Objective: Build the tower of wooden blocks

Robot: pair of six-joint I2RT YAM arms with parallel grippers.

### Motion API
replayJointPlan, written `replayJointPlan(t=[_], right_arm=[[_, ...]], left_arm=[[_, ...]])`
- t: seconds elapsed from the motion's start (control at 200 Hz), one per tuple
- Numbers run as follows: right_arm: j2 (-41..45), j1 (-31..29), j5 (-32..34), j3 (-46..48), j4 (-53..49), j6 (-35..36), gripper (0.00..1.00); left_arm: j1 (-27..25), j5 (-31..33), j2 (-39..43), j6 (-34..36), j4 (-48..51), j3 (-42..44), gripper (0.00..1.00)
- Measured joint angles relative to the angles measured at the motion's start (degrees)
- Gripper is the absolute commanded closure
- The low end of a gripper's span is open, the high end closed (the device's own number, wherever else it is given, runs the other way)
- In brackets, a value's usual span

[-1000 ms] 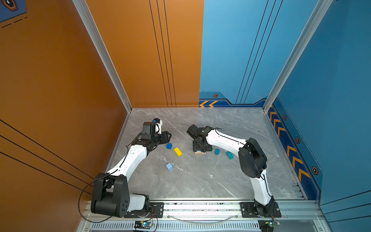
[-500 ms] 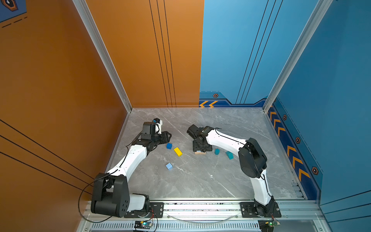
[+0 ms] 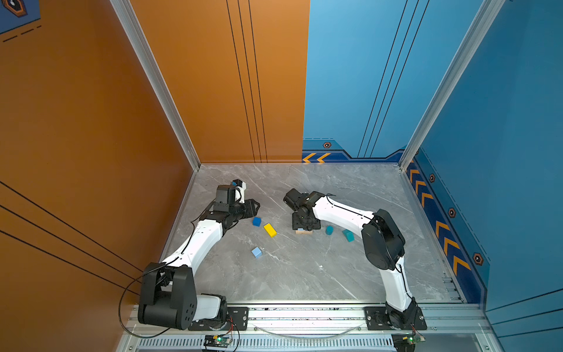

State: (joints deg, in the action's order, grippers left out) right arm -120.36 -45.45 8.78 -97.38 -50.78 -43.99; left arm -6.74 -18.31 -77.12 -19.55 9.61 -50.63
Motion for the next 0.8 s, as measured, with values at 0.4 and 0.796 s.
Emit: replayJointPlan(t=[0.4,0.796], right_arm=[[-0.42,0.00,-0.20,0.00,0.37,0.00,0.34],[-0.42,0.00,-0.22,0.00,0.42,-0.46,0.36]], left_arm=[[0.00,0.00,0.11,0.00,0.00,0.20,0.54],[0.37,-0.02,0.22,-0.02,-0.02,0.74,0.54]])
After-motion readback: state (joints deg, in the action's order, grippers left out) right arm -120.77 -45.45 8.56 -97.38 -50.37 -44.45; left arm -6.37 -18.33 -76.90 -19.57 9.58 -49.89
